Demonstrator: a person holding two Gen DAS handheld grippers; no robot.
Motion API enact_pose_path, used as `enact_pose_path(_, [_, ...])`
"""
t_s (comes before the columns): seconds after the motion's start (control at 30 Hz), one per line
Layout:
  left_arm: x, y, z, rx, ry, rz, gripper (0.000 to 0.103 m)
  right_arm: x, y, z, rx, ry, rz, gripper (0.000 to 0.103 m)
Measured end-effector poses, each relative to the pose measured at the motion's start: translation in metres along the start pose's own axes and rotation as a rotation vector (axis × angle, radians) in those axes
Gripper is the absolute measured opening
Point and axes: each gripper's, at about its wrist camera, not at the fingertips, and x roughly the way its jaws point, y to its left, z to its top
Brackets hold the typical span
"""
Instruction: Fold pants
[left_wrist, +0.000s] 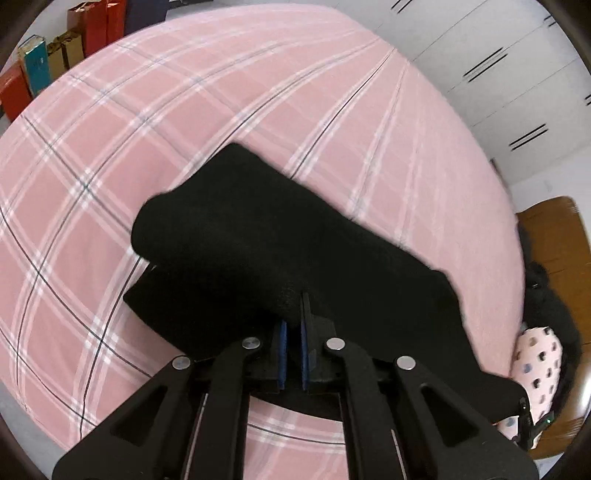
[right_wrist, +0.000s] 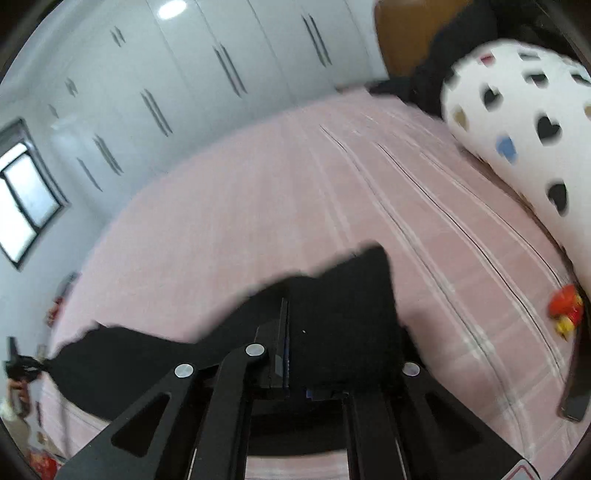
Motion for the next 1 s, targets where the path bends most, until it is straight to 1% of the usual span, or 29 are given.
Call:
enact_pose_path(0.03, [0.014,0.01,-0.005,-0.014,0.02,0.03,0.004,0.008,-0.011,-0.012,0.013,0.046,-0.029,0.008])
enact_pose_path(0.07, [0.024,0.017,-0.01,-0.025,0.037,0.044,0.005,0.034,-0.033,-0.03,0.049,0.141,-0.097,0.011])
enact_pose_path(0.1, [0.034,0.026,-0.015,-0.044,0.054,0.046,0.006,0.047,-0.048,-0.049,0.087,0.214,-0.141,0.012])
enact_pose_path(0.13, [0.038,0.033,-0.02,-0.06,0.054,0.02,0.007,0.051,-0.056,-0.061,0.113,0.245,-0.15,0.014])
enact_pose_path(0.17, [0.034,0.039,-0.025,-0.071,0.027,-0.026,0.007,0.039,-0.058,-0.072,0.14,0.167,-0.125,0.02])
enact_pose_path(0.2, [0.031,0.043,-0.027,-0.075,0.019,-0.042,0.009,0.027,-0.055,-0.077,0.148,0.127,-0.157,0.032])
enact_pose_path(0.23, [0.027,0.045,-0.029,-0.08,0.012,-0.055,0.012,0.021,-0.053,-0.08,0.152,0.121,-0.182,0.034])
enact_pose_path(0.3, [0.011,0.05,-0.033,-0.089,-0.025,-0.076,0.017,0.006,-0.04,-0.085,0.122,0.112,-0.22,0.034])
enact_pose_path(0.33, [0.002,0.054,-0.035,-0.095,-0.049,-0.085,0.024,-0.002,-0.027,-0.088,0.079,0.103,-0.225,0.034])
enact_pose_path(0.37, [-0.005,0.058,-0.038,-0.102,-0.061,-0.088,0.029,-0.004,-0.021,-0.09,0.057,0.1,-0.215,0.034])
enact_pose_path(0.4, [-0.011,0.062,-0.041,-0.112,-0.075,-0.09,0.038,-0.009,-0.007,-0.094,0.036,0.1,-0.182,0.037])
enact_pose_path(0.43, [-0.014,0.065,-0.045,-0.129,-0.09,-0.106,0.045,-0.01,-0.001,-0.097,0.029,0.099,-0.156,0.043])
enact_pose_path(0.47, [-0.016,0.066,-0.048,-0.144,-0.094,-0.118,0.049,-0.01,0.013,-0.102,0.02,0.1,-0.116,0.046])
enact_pose_path(0.5, [-0.018,0.07,-0.051,-0.167,-0.091,-0.137,0.054,-0.009,0.021,-0.107,0.015,0.101,-0.078,0.048])
enact_pose_path(0.53, [-0.015,0.072,-0.051,-0.192,-0.087,-0.158,0.062,-0.008,0.041,-0.114,0.001,0.11,-0.032,0.048])
enact_pose_path(0.57, [-0.011,0.074,-0.051,-0.22,-0.083,-0.171,0.065,-0.007,0.054,-0.119,-0.018,0.118,-0.013,0.048])
enact_pose_path(0.6, [-0.004,0.073,-0.049,-0.243,-0.08,-0.168,0.069,-0.008,0.07,-0.124,-0.039,0.123,0.01,0.048])
enact_pose_path(0.63, [0.0,0.073,-0.047,-0.254,-0.077,-0.172,0.074,-0.006,0.085,-0.132,-0.051,0.134,0.041,0.048])
enact_pose_path(0.7, [0.018,0.074,-0.041,-0.3,-0.065,-0.177,0.076,0.0,0.118,-0.15,-0.078,0.173,0.09,0.048])
enact_pose_path(0.73, [0.028,0.078,-0.038,-0.345,-0.058,-0.195,0.078,0.002,0.126,-0.154,-0.08,0.185,0.107,0.048])
enact_pose_path(0.77, [0.033,0.081,-0.036,-0.372,-0.055,-0.209,0.081,0.006,0.139,-0.163,-0.088,0.219,0.139,0.048])
enact_pose_path(0.8, [0.037,0.084,-0.035,-0.408,-0.065,-0.226,0.084,0.009,0.151,-0.17,-0.101,0.237,0.149,0.048])
enact_pose_path(0.83, [0.039,0.086,-0.034,-0.43,-0.081,-0.238,0.082,0.009,0.161,-0.177,-0.11,0.244,0.161,0.048])
enact_pose_path(0.87, [0.04,0.086,-0.031,-0.428,-0.083,-0.222,0.073,0.013,0.167,-0.181,-0.115,0.255,0.176,0.048])
enact_pose_path(0.9, [0.04,0.084,-0.028,-0.41,-0.075,-0.181,0.028,0.013,0.172,-0.185,-0.121,0.264,0.178,0.048])
enact_pose_path(0.93, [0.039,0.083,-0.026,-0.386,-0.062,-0.169,0.016,0.016,0.177,-0.189,-0.127,0.275,0.177,0.048])
enact_pose_path(1.0, [0.015,0.082,-0.028,-0.382,-0.101,-0.243,0.013,0.013,0.188,-0.196,-0.138,0.293,0.176,0.048])
